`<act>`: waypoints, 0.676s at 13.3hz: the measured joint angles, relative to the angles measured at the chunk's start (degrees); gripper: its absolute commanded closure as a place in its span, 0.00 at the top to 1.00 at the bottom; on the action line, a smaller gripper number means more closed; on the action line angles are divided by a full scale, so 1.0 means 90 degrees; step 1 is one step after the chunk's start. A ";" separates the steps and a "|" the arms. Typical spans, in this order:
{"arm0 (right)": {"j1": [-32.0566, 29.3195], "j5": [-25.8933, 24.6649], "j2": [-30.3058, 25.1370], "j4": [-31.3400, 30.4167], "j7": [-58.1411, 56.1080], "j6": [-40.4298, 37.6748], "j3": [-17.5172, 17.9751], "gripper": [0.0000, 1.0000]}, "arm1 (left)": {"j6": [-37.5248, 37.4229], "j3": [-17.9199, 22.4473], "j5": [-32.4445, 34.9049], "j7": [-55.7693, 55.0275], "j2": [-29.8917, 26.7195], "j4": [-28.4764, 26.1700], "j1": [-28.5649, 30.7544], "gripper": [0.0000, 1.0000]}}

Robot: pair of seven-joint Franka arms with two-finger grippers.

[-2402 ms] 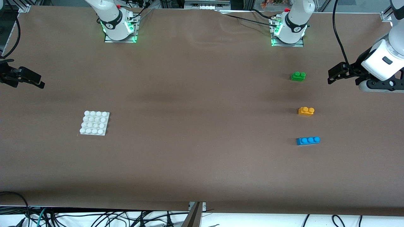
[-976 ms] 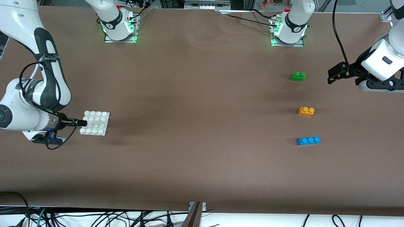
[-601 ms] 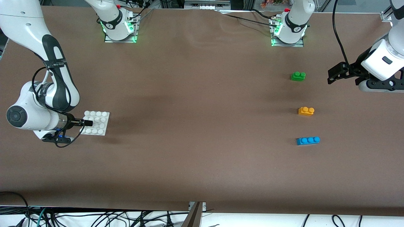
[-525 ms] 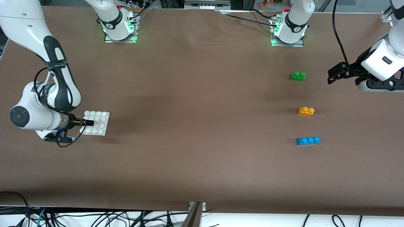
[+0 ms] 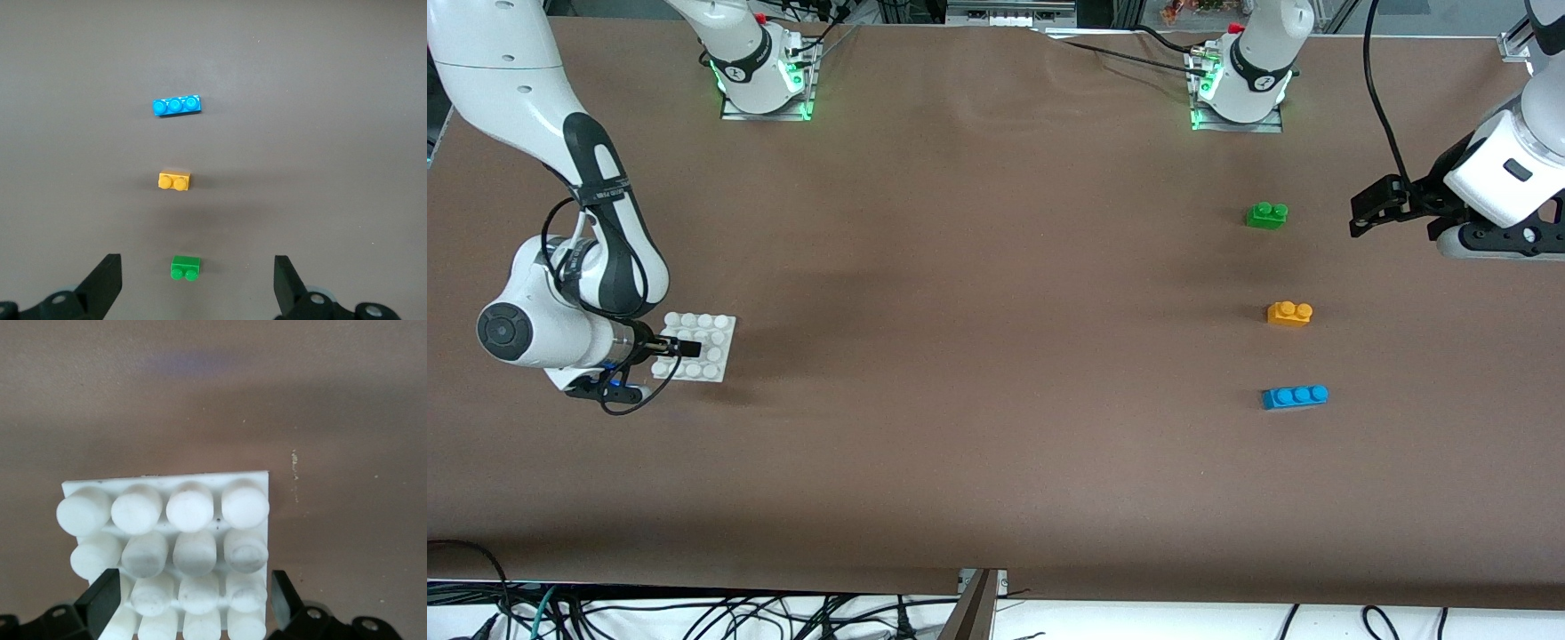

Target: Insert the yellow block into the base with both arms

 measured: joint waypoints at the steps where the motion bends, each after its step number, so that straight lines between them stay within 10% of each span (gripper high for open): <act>1: 0.0011 0.0000 0.0030 -0.0002 0.0000 0.0012 0.0003 1.00 | 0.0000 0.0000 0.0000 0.0000 0.0000 0.0000 0.0000 1.00; 9: 0.0059 -0.0033 0.0071 -0.0173 0.0002 0.0257 -0.0004 1.00 | 0.0000 0.0000 0.0000 0.0000 0.0000 0.0000 0.0000 1.00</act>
